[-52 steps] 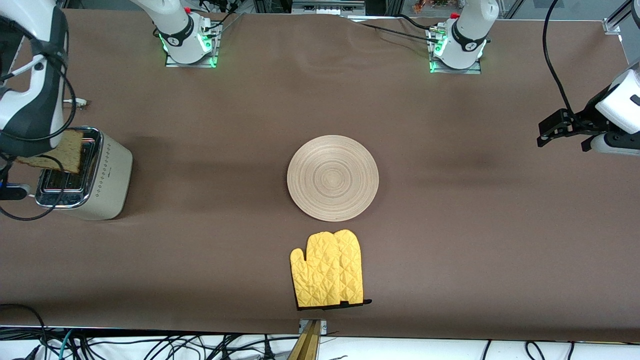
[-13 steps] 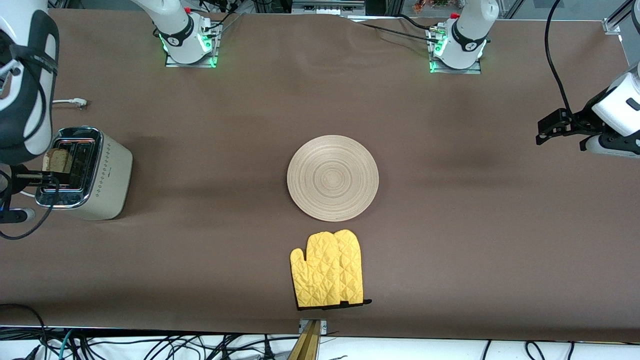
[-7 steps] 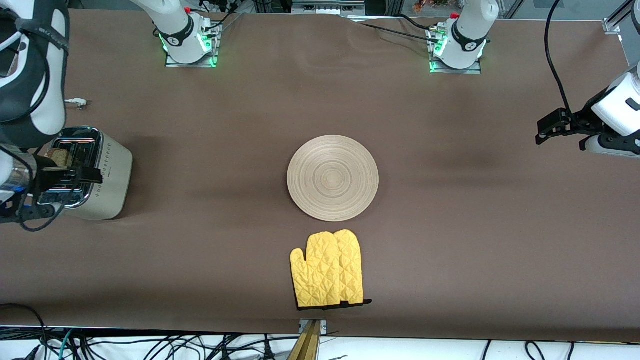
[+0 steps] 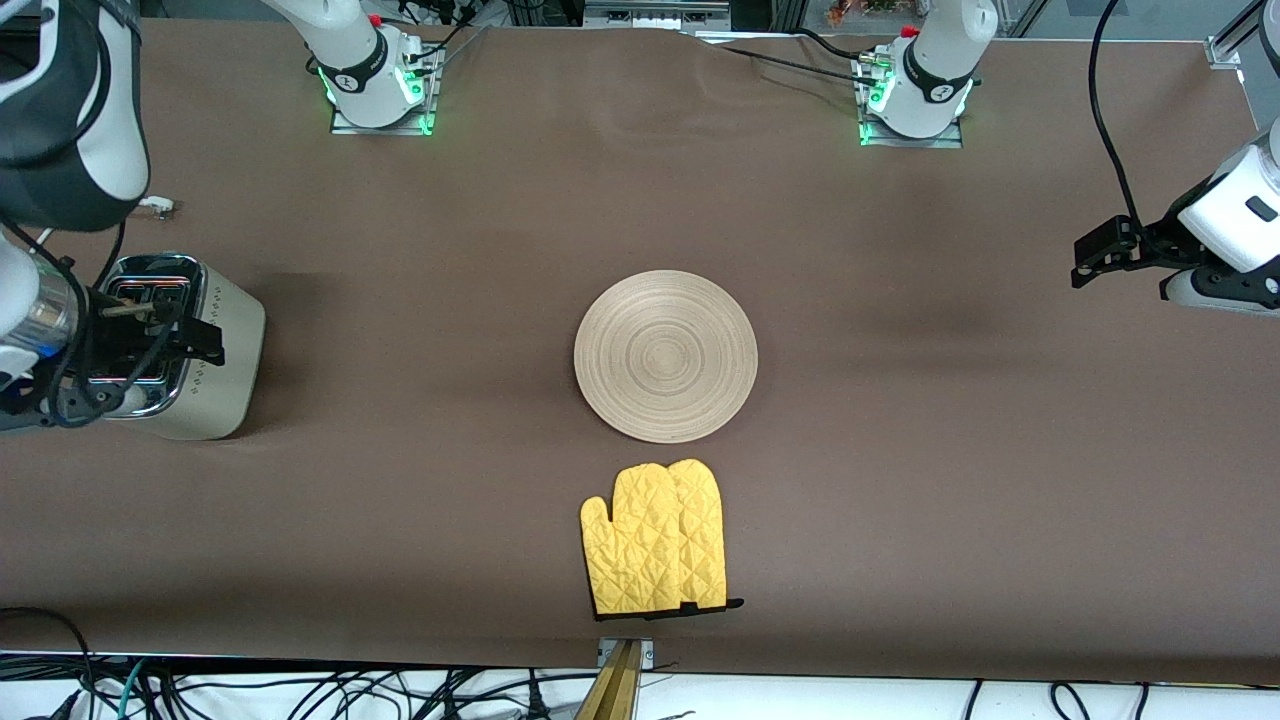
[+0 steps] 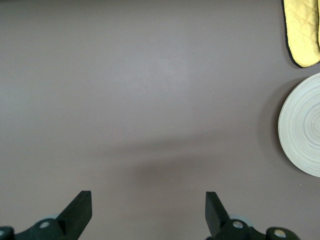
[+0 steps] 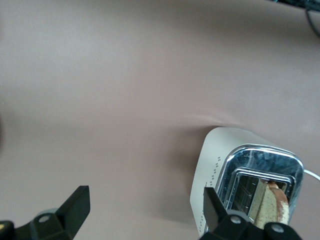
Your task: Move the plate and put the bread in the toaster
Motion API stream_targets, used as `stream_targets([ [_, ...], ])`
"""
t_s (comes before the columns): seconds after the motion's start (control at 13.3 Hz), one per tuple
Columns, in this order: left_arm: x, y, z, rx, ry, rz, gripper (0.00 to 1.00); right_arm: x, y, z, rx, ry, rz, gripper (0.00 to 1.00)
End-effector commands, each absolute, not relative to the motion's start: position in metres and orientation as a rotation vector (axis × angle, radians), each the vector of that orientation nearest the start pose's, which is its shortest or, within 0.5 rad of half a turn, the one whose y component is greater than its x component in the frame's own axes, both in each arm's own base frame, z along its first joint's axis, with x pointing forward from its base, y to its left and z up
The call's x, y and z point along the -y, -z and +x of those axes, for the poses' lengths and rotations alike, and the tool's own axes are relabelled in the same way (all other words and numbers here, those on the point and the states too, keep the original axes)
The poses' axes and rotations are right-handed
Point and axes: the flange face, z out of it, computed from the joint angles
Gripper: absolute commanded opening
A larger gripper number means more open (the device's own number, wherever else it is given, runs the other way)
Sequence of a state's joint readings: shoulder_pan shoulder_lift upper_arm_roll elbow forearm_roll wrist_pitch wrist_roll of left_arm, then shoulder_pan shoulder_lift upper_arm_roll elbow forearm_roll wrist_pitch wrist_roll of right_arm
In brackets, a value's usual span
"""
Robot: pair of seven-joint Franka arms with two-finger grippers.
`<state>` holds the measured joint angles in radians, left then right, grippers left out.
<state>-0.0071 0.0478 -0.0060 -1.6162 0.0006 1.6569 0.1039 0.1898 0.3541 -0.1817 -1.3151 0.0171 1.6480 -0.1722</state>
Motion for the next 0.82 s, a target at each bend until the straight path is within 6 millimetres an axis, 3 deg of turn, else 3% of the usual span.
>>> stream_targets([
  [0.0,0.009,-0.589,0.577,-0.223,-0.021,-3.107,1.0,-0.019,-0.556,0.63,0.245,0.02,-3.165,1.0],
  [0.15,0.009,-0.589,0.577,-0.22,-0.021,-3.107,1.0,-0.022,-0.576,0.619,0.26,0.095,-3.15,1.0],
  [0.3,0.009,-0.589,0.577,-0.22,-0.021,-3.107,1.0,-0.02,-0.572,0.605,0.256,0.076,-3.15,1.0],
  [0.75,0.009,-0.589,0.577,-0.223,-0.024,-3.107,1.0,-0.019,-0.559,0.61,0.19,0.038,-3.157,1.0],
])
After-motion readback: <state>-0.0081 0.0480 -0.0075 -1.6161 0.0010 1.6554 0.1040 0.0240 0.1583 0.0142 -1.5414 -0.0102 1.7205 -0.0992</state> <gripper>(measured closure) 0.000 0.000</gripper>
